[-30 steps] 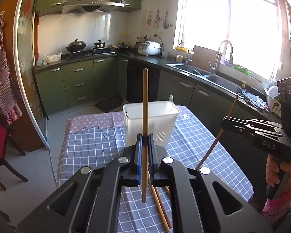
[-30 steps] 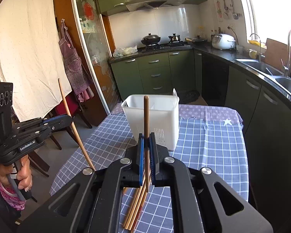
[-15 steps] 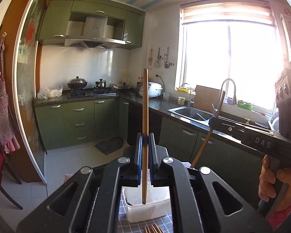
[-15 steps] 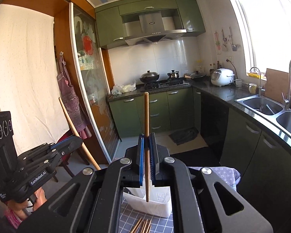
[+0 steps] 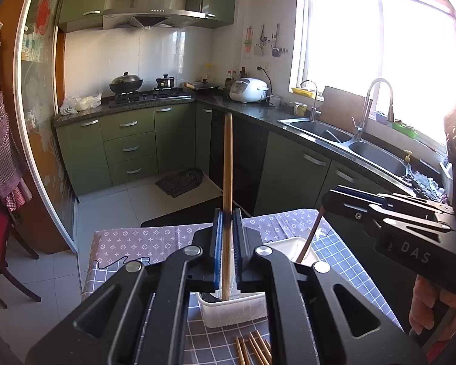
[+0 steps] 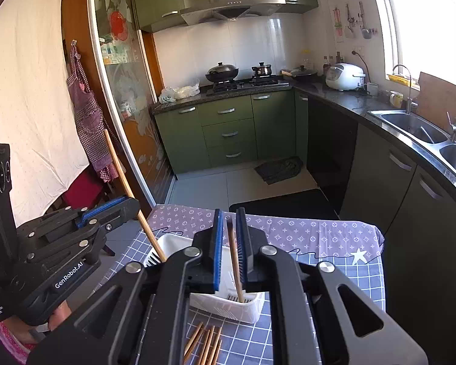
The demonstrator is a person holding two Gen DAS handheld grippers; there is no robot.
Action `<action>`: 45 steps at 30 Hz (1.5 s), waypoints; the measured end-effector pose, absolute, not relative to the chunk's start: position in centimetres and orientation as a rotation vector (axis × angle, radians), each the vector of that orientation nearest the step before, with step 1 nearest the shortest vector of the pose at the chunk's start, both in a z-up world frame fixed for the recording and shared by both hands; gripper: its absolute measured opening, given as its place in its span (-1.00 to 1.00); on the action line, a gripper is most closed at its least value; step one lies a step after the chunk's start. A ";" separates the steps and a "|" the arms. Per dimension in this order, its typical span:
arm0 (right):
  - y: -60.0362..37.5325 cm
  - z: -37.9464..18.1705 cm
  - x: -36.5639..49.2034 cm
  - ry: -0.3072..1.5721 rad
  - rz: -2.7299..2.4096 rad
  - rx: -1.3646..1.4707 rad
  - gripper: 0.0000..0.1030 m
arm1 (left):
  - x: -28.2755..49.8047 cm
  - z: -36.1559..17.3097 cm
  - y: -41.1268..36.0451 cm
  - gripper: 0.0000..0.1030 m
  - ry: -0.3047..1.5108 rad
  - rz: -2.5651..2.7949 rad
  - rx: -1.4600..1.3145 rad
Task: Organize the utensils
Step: 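Carry both chopsticks over the white holder and open both tools to drop them, then grasp another wooden chopstick with the left tool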
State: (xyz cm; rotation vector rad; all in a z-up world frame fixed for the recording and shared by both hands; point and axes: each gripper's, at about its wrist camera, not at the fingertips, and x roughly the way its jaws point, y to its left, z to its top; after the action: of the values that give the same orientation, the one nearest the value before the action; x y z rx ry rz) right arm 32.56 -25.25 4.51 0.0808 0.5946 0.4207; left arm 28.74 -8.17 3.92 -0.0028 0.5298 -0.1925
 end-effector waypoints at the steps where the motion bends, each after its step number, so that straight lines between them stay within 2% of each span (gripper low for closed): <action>1: -25.5 4.7 32.1 0.588 0.421 0.084 -0.64 | 28.6 4.0 -8.1 -0.86 0.533 -0.190 -0.005; 5: -26.8 6.2 28.8 0.529 0.420 0.097 -0.63 | 27.2 4.7 -7.1 -0.65 0.530 -0.185 -0.024; 7: -27.8 6.3 26.5 0.505 0.408 0.095 -0.53 | 26.0 4.9 -6.6 -0.32 0.545 -0.182 -0.027; 12: -30.6 2.2 22.2 0.569 0.362 0.101 -0.43 | 23.8 1.7 -6.1 -0.13 0.711 -0.193 -0.029; 15: -31.6 -2.4 20.8 0.647 0.310 0.104 -0.29 | 23.0 -2.2 -6.1 -0.13 0.838 -0.208 -0.030; 19: -32.3 -8.7 20.4 0.788 0.280 0.119 -0.29 | 22.8 -7.7 -6.5 -0.16 1.002 -0.214 -0.042; 20: -32.5 -10.0 20.3 0.821 0.280 0.131 -0.29 | 23.0 -8.8 -6.8 -0.22 1.033 -0.215 -0.042; 21: -32.6 -11.0 20.3 0.844 0.281 0.144 -0.29 | 23.1 -9.8 -7.1 -0.37 1.067 -0.221 -0.038; 24: -32.6 -13.3 20.1 0.893 0.294 0.176 -0.29 | 23.7 -12.1 -8.1 -0.46 1.155 -0.240 -0.052; 33: -32.9 -14.3 19.5 0.913 0.326 0.212 -0.25 | 25.4 -14.4 -9.4 -0.57 1.216 -0.188 -0.013; 45: -33.7 -14.4 19.7 0.920 0.327 0.247 -0.21 | 25.9 -15.7 -10.5 -0.58 1.266 -0.147 0.060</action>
State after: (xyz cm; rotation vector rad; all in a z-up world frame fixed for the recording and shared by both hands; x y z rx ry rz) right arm 19.73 -33.75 -14.38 0.2473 0.9204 0.3274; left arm 25.91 -10.48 -15.67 0.0604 1.2659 -0.1472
